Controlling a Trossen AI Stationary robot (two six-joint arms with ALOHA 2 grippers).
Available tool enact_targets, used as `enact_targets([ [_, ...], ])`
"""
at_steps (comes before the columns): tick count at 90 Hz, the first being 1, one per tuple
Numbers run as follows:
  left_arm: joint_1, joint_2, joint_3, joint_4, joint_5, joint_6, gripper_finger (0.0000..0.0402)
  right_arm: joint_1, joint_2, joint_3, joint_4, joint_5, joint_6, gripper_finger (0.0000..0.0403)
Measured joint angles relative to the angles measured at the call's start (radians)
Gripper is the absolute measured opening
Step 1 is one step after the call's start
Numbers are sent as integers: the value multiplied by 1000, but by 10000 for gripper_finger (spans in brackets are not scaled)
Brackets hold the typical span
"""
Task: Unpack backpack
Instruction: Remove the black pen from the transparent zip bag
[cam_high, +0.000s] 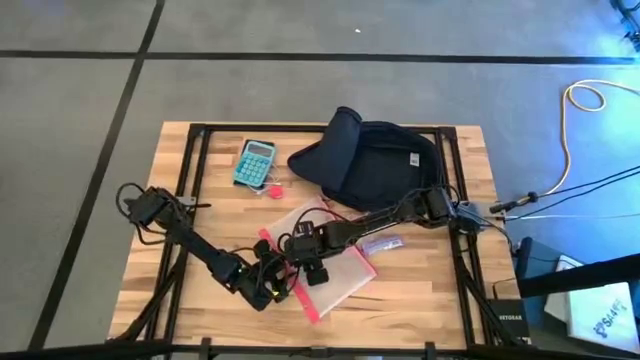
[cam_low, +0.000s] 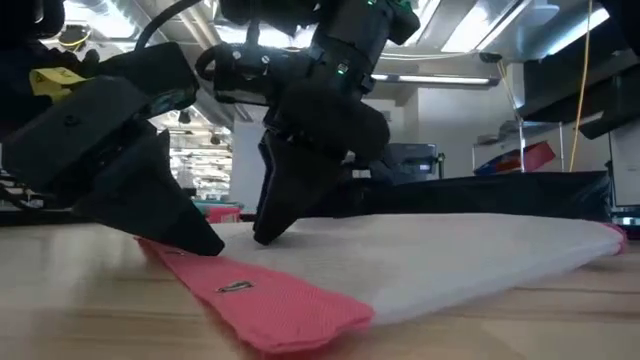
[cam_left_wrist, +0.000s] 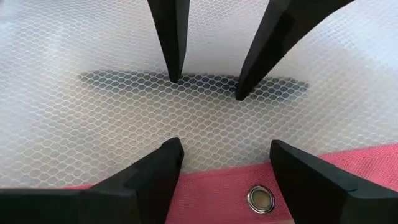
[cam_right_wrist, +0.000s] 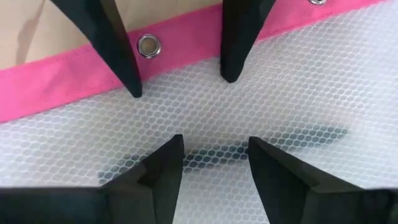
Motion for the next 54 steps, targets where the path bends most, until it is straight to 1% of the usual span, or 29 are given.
enact_targets([
  [13, -10, 0, -2, -3, -6, -4, 239, 0, 0, 0, 20, -16, -1, 165],
  [29, -10, 0, -2, -3, -7, 0, 239, -7, -2, 0, 92, -17, -13, 165],
  [54, -27, 0, -2, -3, -14, -2, 239, -63, 0, 0, 50, -18, -23, 165],
])
